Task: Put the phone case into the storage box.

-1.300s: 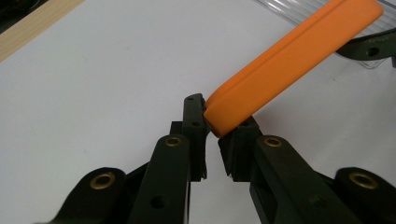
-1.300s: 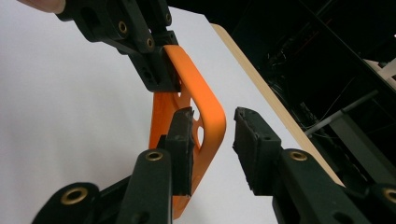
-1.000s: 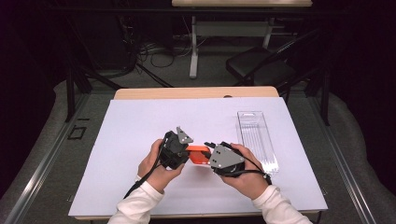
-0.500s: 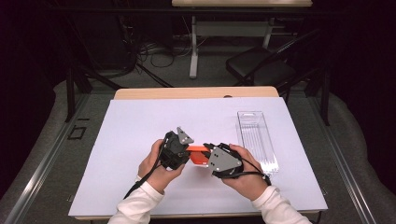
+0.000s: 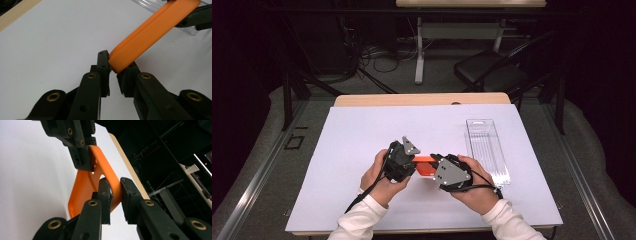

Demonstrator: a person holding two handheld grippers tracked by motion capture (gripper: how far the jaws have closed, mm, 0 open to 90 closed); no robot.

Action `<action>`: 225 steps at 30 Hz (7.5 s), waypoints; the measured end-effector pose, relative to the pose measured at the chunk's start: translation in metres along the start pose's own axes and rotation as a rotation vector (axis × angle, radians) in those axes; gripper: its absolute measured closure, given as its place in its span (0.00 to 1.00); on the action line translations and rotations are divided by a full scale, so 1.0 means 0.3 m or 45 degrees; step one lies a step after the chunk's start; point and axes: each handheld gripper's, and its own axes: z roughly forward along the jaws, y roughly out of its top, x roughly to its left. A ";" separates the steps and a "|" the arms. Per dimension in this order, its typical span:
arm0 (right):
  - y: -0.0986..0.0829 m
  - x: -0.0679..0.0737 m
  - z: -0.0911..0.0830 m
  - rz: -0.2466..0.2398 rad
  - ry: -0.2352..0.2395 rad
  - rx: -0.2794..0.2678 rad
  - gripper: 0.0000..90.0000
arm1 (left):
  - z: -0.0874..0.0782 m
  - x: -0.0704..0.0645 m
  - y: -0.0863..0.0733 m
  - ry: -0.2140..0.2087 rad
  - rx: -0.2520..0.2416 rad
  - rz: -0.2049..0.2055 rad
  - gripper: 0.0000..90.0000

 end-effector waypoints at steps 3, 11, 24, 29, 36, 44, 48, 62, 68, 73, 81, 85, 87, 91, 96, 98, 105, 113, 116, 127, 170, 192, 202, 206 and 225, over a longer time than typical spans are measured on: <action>-0.001 -0.001 -0.001 -0.009 -0.008 -0.002 0.88 | -0.001 0.000 0.000 -0.004 -0.008 -0.003 0.89; -0.005 0.000 -0.001 -0.017 -0.028 -0.015 0.89 | -0.002 0.002 0.000 -0.022 -0.015 -0.010 0.88; -0.010 -0.005 -0.007 -0.016 -0.063 -0.054 0.89 | -0.008 0.014 -0.002 -0.044 -0.046 -0.030 0.81; -0.017 -0.011 -0.008 -0.009 -0.062 -0.074 0.89 | -0.010 0.020 -0.004 -0.057 -0.065 -0.038 0.74; -0.031 -0.020 -0.005 0.000 -0.054 -0.099 0.89 | -0.014 0.032 -0.006 -0.109 -0.091 -0.062 0.65; -0.058 -0.048 -0.006 0.070 -0.025 -0.162 0.89 | -0.021 0.055 -0.013 -0.175 -0.134 -0.084 0.61; -0.072 -0.064 -0.008 0.120 -0.005 -0.190 0.89 | -0.024 0.068 -0.017 -0.209 -0.158 -0.087 0.60; -0.117 -0.110 -0.016 0.226 0.049 -0.252 0.88 | -0.028 0.095 -0.024 -0.295 -0.196 -0.122 0.60; -0.123 -0.117 -0.018 0.231 0.044 -0.259 0.89 | -0.031 0.102 -0.025 -0.320 -0.213 -0.119 0.63; -0.127 -0.123 -0.023 0.237 0.038 -0.263 0.88 | -0.038 0.111 -0.027 -0.322 -0.227 -0.121 0.62; -0.134 -0.132 -0.032 0.237 0.020 -0.264 0.88 | -0.044 0.116 -0.029 -0.291 -0.248 -0.108 0.54; -0.139 -0.138 -0.038 0.237 0.010 -0.263 0.88 | -0.044 0.127 -0.031 -0.288 -0.267 -0.105 0.51; -0.142 -0.142 -0.042 0.240 0.004 -0.262 0.88 | -0.042 0.137 -0.033 -0.284 -0.272 -0.104 0.50; -0.148 -0.150 -0.051 0.240 -0.007 -0.258 0.88 | -0.036 0.157 -0.040 -0.289 -0.270 -0.118 0.48; -0.155 -0.157 -0.054 0.226 -0.016 -0.251 0.88 | -0.028 0.174 -0.048 -0.309 -0.266 -0.139 0.45; -0.159 -0.160 -0.053 0.218 -0.021 -0.249 0.88 | -0.022 0.180 -0.050 -0.312 -0.261 -0.144 0.39; -0.171 -0.169 -0.055 0.190 -0.024 -0.243 0.88 | -0.015 0.201 -0.055 -0.338 -0.249 -0.188 0.28; -0.173 -0.188 -0.059 0.169 -0.040 -0.246 0.88 | -0.012 0.211 -0.059 -0.303 -0.229 -0.221 0.23; -0.171 -0.196 -0.060 0.169 -0.041 -0.252 0.88 | -0.009 0.216 -0.062 -0.281 -0.221 -0.239 0.23; -0.156 -0.238 -0.071 0.117 -0.022 -0.235 0.88 | -0.014 0.229 -0.066 -0.356 -0.244 -0.279 0.17; -0.264 -0.431 -0.233 0.032 -0.144 -0.158 0.88 | -0.021 0.246 -0.077 -0.270 -0.216 -0.261 0.16; -0.353 -0.498 -0.176 0.034 -0.215 -0.056 0.88 | -0.012 0.245 -0.077 -0.271 -0.197 -0.257 0.16; -0.391 -0.531 -0.117 0.058 -0.244 -0.015 0.88 | -0.013 0.247 -0.078 -0.270 -0.199 -0.259 0.16; -0.403 -0.538 -0.095 0.055 -0.263 0.000 0.88 | -0.014 0.247 -0.078 -0.269 -0.198 -0.261 0.16; -0.467 -0.561 0.023 0.069 -0.282 0.057 0.88 | -0.022 0.262 -0.086 -0.263 -0.213 -0.289 0.16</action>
